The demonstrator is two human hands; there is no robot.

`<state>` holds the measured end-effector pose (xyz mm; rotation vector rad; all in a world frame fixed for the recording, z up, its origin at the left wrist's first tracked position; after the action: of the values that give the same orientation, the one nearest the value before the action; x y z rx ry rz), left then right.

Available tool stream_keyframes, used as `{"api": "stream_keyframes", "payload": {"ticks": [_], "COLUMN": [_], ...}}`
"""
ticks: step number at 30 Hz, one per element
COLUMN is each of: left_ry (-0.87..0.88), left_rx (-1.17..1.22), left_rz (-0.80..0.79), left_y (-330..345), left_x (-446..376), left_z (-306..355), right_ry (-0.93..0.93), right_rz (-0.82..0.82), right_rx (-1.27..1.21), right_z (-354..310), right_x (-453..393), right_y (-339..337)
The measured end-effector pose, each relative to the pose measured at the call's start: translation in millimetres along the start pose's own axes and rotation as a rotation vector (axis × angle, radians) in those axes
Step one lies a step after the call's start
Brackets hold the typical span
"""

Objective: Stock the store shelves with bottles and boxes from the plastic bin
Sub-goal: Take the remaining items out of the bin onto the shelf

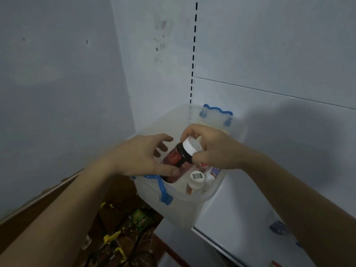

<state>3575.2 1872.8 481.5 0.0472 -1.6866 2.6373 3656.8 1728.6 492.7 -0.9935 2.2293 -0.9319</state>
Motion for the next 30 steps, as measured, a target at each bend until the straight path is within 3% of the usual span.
{"api": "stream_keyframes", "payload": {"ticks": [3,7,11,14,16,19,22,26,30], "left_ry": [0.052,0.112,0.129,0.131,0.155,0.247,0.335,0.458,0.565], "left_rx": [0.054,0.148,0.219,0.103,0.165,0.466,0.507,0.415,0.456], "left_rz": [0.003,0.057,0.259,0.460,0.530,0.400,0.412,0.494,0.411], "left_y": [0.1,-2.9,-14.4,-21.7,-27.7,-27.6,-20.0,11.9,50.4], "left_x": [-2.4,-1.1,5.0,13.6,22.2,30.6,34.2,30.6,22.7], "left_z": [2.8,3.8,9.8,27.9,43.4,73.2,105.5,165.6,226.1], "right_ry": [0.084,0.087,0.136,0.109,0.025,-0.132,-0.169,0.099,0.246], "right_rz": [0.032,0.057,0.101,0.274,0.365,0.433,0.468,0.636,0.722], "right_rx": [-0.332,-0.488,-0.610,-0.595,-0.669,-0.763,-0.829,-0.644,-0.493], "right_z": [3.8,4.7,9.2,7.8,4.8,2.4,8.0,30.3,41.2], "right_x": [5.5,7.8,7.8,12.9,23.5,54.0,99.7,173.0,249.6], "right_y": [-9.1,-15.5,-16.6,-28.5,-39.6,-56.0,-71.0,-97.4,-131.2]}}
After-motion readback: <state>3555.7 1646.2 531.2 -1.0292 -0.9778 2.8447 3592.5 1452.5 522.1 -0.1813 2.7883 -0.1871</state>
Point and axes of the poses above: each hand's wrist, its own x-axis away from the middle knuckle, its own y-axis out of the palm, z = x × y, the point moved 7 cm from there along -x, towards the middle knuckle, and after that the axes turned 4 degrees about z, right-handed, at the moved point
